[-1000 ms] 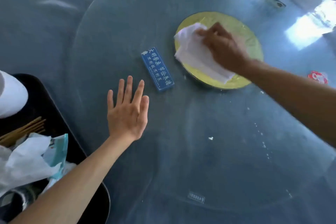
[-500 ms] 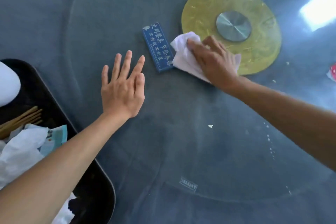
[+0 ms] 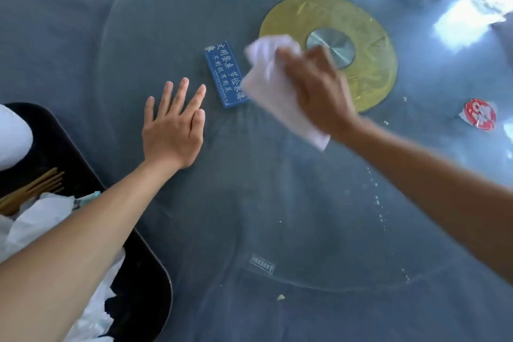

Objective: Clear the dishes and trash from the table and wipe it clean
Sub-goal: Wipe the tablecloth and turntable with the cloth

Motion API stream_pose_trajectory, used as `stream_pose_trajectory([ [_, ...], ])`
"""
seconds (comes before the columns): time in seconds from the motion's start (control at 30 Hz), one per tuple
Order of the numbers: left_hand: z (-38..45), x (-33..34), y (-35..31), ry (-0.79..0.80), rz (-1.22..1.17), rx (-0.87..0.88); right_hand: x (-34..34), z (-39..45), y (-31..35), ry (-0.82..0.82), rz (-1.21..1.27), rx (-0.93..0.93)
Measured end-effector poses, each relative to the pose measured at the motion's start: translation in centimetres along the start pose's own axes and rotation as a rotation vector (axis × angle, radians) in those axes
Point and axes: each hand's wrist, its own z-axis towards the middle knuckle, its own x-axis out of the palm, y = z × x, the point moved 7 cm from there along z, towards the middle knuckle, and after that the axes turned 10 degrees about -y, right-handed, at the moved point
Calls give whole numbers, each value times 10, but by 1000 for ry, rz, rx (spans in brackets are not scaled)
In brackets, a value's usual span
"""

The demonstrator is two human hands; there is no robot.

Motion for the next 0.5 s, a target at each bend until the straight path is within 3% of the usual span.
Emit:
stream_pose_trajectory([
  [0.1, 11, 2, 7, 14, 31, 25, 42, 80, -54, 49, -210, 37],
  [0.2, 19, 2, 13, 10, 26, 40, 73, 81, -56, 73, -329, 190],
  [0.33, 35, 7, 21, 2, 27, 82, 91, 9, 23, 215, -145, -106],
  [0.43, 43, 4, 25, 15, 27, 101, 81, -109, 88, 469, -20, -336],
  [0.5, 45, 4, 26, 31, 40, 105, 68, -188, 120, 527, 95, -510],
])
